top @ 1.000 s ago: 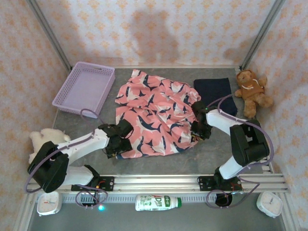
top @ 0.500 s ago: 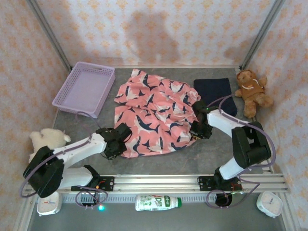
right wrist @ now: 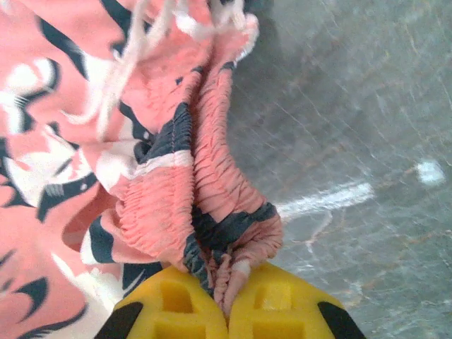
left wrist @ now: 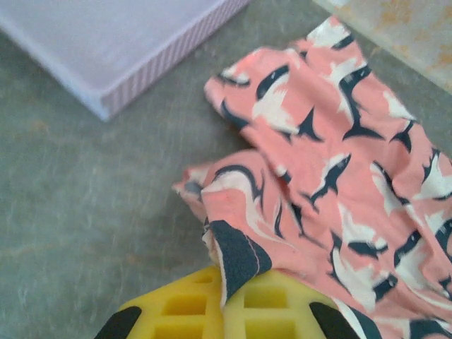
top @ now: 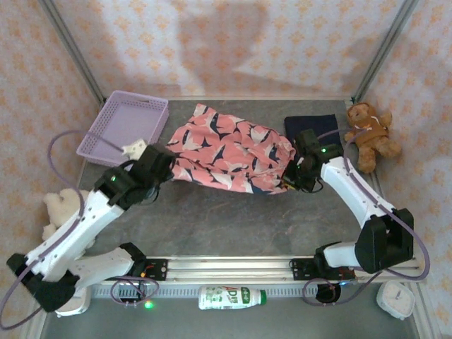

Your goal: Fold and stack the mixed laundry pile

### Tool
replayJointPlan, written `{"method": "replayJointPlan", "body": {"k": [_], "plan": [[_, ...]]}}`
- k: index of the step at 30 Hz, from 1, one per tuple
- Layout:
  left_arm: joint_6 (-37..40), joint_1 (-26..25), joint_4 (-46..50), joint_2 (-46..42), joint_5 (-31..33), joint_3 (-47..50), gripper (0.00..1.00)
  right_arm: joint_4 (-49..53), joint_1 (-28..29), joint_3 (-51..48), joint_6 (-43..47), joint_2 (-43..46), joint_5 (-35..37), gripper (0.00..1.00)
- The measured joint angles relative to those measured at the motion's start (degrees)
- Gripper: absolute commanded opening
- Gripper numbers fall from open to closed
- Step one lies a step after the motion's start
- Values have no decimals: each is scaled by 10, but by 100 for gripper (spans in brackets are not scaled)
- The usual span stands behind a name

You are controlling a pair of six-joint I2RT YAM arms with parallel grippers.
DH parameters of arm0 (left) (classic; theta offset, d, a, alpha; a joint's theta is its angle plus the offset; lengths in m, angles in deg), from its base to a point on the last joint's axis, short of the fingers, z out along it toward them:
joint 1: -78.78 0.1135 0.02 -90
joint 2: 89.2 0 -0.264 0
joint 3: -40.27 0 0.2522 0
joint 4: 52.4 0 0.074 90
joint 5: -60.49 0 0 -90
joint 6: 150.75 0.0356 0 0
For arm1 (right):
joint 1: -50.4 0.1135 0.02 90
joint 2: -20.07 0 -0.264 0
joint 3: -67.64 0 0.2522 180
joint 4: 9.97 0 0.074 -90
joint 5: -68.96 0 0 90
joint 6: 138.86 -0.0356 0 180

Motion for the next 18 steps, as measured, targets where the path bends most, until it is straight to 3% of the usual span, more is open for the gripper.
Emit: {"method": "replayJointPlan", "body": {"k": [10,14,16,17,18], "plan": [[155,96,-62,224,21,-219,0,-36,-57,61,-68,-66,-69,1],[222,123,-57,375,12,-404,0,-61,-73,125,-94,-127,-74,1],[247,131,-43,475,4,-525,0,-77,-85,148,-113,-159,-76,7],[259,133,-37,528,-1,-585,3,-89,-93,163,-124,-182,-76,16],[268,137,-26,577,-7,-642,28,-101,-100,175,-139,-205,-76,26]]}}
